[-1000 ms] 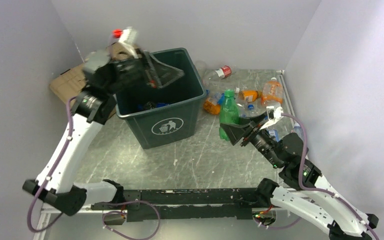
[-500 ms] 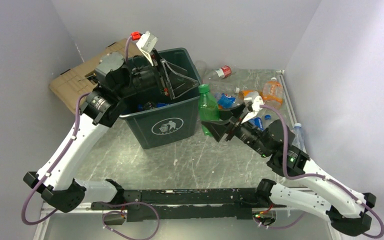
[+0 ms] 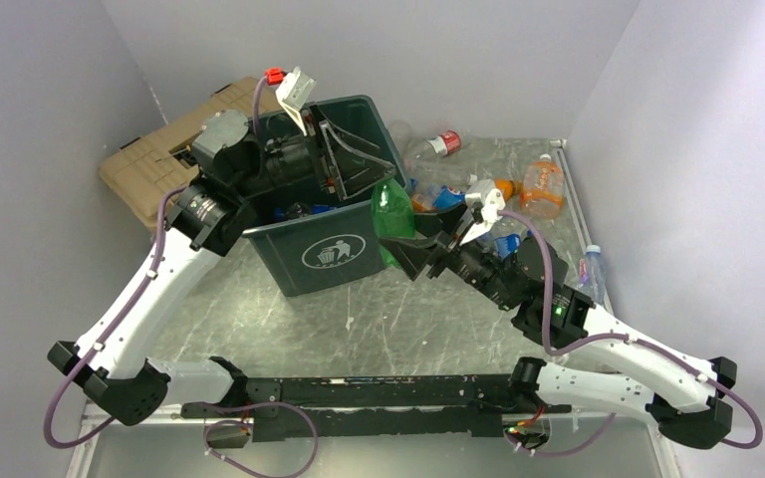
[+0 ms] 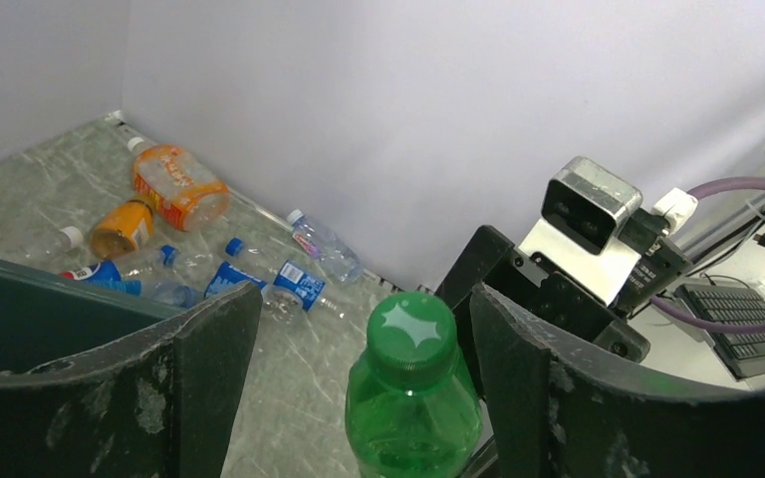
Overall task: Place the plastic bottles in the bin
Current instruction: Pick up the plastic bottle at the center of the board.
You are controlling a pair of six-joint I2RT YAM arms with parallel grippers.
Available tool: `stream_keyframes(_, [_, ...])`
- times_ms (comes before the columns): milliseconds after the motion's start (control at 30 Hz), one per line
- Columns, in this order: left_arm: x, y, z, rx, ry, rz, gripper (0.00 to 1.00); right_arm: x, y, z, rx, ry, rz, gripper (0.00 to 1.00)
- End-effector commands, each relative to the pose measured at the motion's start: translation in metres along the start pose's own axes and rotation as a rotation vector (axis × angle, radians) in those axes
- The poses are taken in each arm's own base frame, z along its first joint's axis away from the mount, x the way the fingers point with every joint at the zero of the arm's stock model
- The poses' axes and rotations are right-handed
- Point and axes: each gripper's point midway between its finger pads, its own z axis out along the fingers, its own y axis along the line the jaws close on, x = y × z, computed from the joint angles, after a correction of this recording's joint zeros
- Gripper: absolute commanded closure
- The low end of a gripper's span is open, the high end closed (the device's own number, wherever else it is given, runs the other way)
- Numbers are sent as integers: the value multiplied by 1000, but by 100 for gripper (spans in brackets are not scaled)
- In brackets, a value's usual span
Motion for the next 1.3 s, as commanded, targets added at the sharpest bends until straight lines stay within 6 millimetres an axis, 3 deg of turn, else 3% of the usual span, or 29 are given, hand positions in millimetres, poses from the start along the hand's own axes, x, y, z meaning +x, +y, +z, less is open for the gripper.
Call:
stream_keyframes(0, [-10,-24,-5,87,-30,4,19,-45,1,-2,13,-149,-6,55])
stream_keyframes(133, [-8,-27,-1,124,-23,-37,24,-44,0,-1,21,-149,-11,55])
stream_keyframes(333, [-5,-34,2,169,-6,-79,44,-38,-2,2,27,-135,-11,55])
stream_keyframes(700, [4,-35,4,167,23,-89,41,-30,1,10,20,-115,-3,55])
stream_keyframes(900, [7,-34,4,164,32,-78,64,-28,1,12,21,-110,0,55])
stream_keyframes(967, [8,-34,4,167,36,-74,77,-27,2,13,20,-105,-2,55])
stream_keyframes(1033, [8,-32,4,152,37,-71,100,-27,3,14,18,-103,-2,55])
stream_keyframes(1067, [8,-31,4,144,36,-66,100,-27,3,14,18,-101,0,54])
stream_keyframes(1133, [6,-29,1,121,21,-49,100,-27,2,14,22,-96,7,46])
stream_keyframes(1267, [-6,-22,-9,35,-50,-3,100,-29,3,10,24,-91,33,11])
